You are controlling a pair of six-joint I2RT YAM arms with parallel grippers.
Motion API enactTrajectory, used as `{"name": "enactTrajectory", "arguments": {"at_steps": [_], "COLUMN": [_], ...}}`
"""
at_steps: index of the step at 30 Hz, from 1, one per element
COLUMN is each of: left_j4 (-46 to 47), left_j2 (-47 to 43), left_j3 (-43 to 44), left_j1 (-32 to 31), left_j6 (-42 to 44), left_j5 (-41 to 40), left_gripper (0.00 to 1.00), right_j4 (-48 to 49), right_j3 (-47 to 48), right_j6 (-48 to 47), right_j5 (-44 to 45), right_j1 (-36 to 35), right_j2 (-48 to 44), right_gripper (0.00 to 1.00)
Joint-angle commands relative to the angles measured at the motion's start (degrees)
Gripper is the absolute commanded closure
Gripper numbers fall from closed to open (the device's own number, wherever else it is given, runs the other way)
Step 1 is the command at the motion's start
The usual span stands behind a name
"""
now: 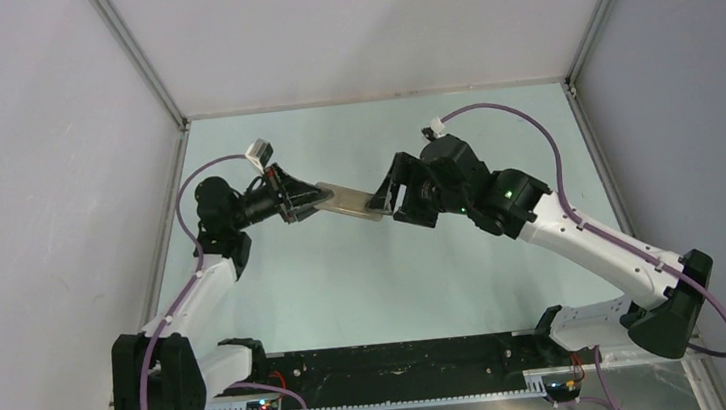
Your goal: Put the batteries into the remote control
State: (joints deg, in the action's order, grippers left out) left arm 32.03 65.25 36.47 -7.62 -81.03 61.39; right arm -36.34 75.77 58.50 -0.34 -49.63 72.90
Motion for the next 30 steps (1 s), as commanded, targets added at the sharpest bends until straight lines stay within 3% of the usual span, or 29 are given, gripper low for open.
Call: {"name": "enactTrajectory", "arguments": {"at_steps": [1,2,3,7,11,16,26,30], "left_j4": [2.6,2.6,2.6,2.55,2.51,2.51,2.51,2.56], "left_j2": [-0.41,-0.49,-0.81,-2.22,-3.07,-3.98,-3.81,-4.15], "left_j3": [2.91,3.13,3.33,4.12,4.39,4.71,4.49,4.49], "left_j1": [0.54,0.56,0.65,0.75,0.78,0.9,0.89,0.85], "left_j6": [-1.62,-1.86,-2.38,-4.39,-6.58,-7.52,-7.69,-7.85], "left_j5": [1.78,1.91,2.04,2.17,2.13,2.13,2.09,2.12], "left_gripper": [1.0,1.0,1.0,1.0,1.0,1.0,1.0,1.0], "right_j4": [1.29,1.89,3.36,6.51,9.98,21.7,24.29,24.83], "right_j3": [-0.4,-1.05,-1.8,-3.31,-6.0,-12.76,-14.83,-15.0], "right_j6": [0.16,0.32,0.3,1.11,2.96,5.86,6.72,6.9], "right_j5": [1.09,0.23,-1.18,-3.15,-3.66,-4.38,-5.26,-5.93], "right_j1": [0.48,0.62,0.9,1.5,1.93,2.86,3.35,3.47], "right_j2": [-2.35,-2.6,-2.77,-3.24,-4.7,-9.72,-11.2,-10.56], "right_gripper": [0.17,0.07,0.04,0.0,0.07,0.11,0.12,0.2]}}
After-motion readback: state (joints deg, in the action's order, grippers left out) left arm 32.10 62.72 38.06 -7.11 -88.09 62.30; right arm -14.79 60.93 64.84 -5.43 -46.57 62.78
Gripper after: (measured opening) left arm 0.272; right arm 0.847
